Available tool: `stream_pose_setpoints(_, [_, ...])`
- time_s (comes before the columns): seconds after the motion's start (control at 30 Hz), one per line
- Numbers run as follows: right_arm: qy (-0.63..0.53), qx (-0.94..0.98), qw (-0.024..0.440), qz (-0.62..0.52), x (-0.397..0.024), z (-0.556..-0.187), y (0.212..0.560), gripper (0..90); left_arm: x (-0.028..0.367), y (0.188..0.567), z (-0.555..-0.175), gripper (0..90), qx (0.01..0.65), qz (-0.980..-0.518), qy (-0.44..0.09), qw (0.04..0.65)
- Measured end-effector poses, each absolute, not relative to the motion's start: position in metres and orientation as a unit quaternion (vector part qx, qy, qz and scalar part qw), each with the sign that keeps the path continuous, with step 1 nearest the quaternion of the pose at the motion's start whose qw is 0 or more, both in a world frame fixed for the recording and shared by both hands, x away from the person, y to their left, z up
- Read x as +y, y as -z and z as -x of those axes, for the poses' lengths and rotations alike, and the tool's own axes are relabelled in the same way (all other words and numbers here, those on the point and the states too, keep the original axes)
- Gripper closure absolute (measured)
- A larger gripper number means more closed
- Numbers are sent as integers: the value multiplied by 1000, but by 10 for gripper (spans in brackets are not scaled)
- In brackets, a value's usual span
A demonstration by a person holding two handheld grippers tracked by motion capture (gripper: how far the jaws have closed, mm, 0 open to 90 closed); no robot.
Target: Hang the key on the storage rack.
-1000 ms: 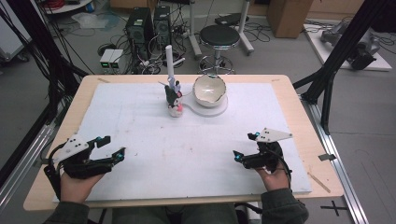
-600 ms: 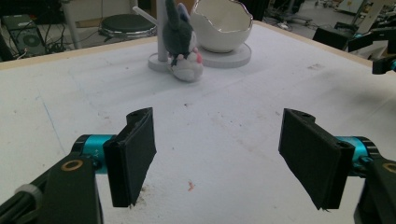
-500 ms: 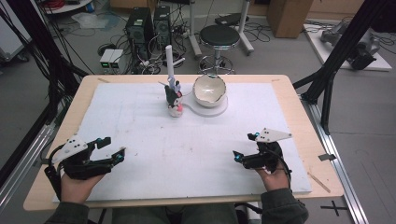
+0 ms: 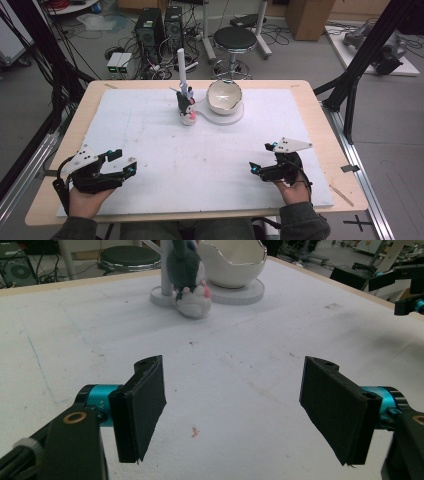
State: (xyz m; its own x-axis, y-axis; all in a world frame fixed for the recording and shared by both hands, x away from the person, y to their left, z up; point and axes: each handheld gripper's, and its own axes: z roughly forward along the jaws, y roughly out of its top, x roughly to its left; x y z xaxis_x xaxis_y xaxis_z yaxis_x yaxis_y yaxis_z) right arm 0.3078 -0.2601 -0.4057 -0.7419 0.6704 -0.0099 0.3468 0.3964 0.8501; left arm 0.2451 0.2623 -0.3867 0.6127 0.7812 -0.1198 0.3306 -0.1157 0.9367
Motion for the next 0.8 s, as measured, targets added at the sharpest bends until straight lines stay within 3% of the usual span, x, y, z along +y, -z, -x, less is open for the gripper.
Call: stream_pose_setpoints(0.8, [-448,819,176,-313,-260,-307,407,103,266,392,-231,267,386,-734,-217,515])
